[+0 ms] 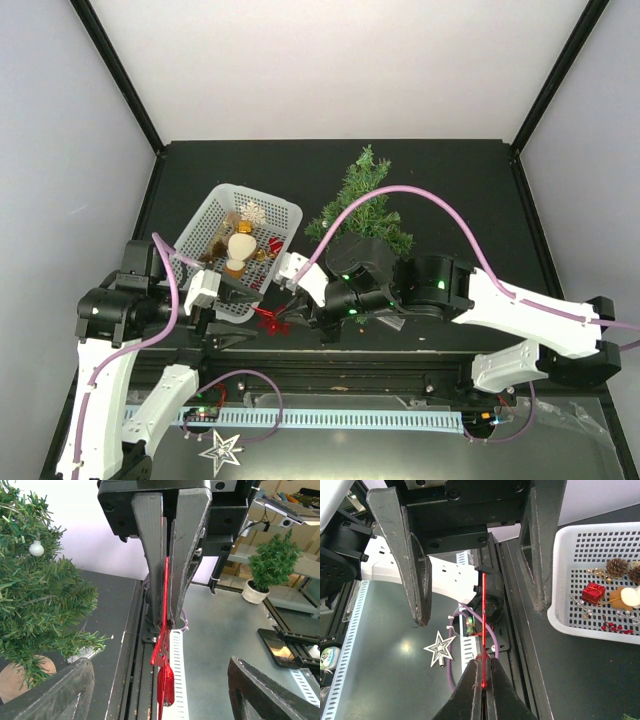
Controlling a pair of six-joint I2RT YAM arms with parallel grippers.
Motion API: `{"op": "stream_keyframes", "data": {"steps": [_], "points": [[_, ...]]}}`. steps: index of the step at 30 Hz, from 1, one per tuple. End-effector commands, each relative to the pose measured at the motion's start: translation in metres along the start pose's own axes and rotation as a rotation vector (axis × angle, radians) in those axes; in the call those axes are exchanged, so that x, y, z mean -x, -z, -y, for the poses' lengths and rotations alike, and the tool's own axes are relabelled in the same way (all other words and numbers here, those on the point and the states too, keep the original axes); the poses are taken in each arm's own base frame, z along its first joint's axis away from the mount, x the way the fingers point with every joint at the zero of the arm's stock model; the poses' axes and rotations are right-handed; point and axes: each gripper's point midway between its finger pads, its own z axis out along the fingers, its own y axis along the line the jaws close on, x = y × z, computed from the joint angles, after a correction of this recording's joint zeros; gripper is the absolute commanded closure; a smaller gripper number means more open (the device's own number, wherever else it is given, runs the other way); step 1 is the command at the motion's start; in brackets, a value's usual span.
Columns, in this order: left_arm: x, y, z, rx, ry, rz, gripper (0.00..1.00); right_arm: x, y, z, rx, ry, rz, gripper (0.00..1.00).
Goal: Decorate the small christmas tree
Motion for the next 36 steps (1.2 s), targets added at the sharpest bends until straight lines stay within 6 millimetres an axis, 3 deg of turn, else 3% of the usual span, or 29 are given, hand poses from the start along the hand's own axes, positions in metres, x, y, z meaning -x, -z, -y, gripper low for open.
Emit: {"op": "stream_keyframes", "data": {"steps": [1, 6, 9, 10, 12, 13, 19, 21, 23, 26, 31, 36], "points": [[0.006, 0.0, 0.004, -0.032, -0.018, 0.034, 0.26, 0.0, -0.011, -0.005, 0.034, -0.002, -0.002, 0.99], [0.005, -0.001, 0.003, -0.035, -0.011, 0.038, 0.34, 0.0, -0.015, -0.005, 0.043, -0.006, -0.005, 0.99], [0.004, -0.001, 0.003, -0.037, -0.009, 0.039, 0.45, 0.0, -0.018, -0.004, 0.042, -0.007, -0.006, 0.99], [0.003, -0.001, 0.002, -0.037, -0.009, 0.038, 0.54, 0.0, -0.018, -0.004, 0.042, -0.007, -0.006, 0.99], [0.002, -0.001, 0.001, -0.033, -0.009, 0.035, 0.87, 0.0, -0.019, -0.004, 0.043, -0.007, -0.006, 0.99], [0.0, -0.002, -0.001, -0.027, -0.005, 0.03, 0.97, 0.0, -0.02, -0.004, 0.042, -0.008, -0.007, 0.99], [-0.004, -0.002, 0.0, -0.027, 0.001, 0.031, 0.98, 0.002, -0.019, -0.002, 0.031, -0.009, -0.001, 0.99], [-0.002, -0.002, 0.002, -0.028, -0.011, 0.034, 0.98, 0.003, -0.018, 0.002, 0.006, -0.012, 0.005, 0.85], [0.001, -0.001, 0.005, -0.027, -0.024, 0.036, 0.99, 0.006, -0.015, 0.005, -0.016, -0.012, 0.02, 0.61], [0.004, 0.0, 0.006, -0.028, -0.032, 0.048, 0.98, 0.014, -0.003, 0.007, -0.04, -0.01, 0.089, 0.47], [0.015, 0.003, 0.001, -0.02, -0.002, 0.091, 0.99, 0.025, 0.028, 0.001, -0.027, -0.001, 0.272, 0.38], [0.026, 0.007, -0.004, -0.021, 0.034, 0.141, 0.99, 0.018, 0.034, -0.003, 0.007, -0.006, 0.305, 0.36]]}}
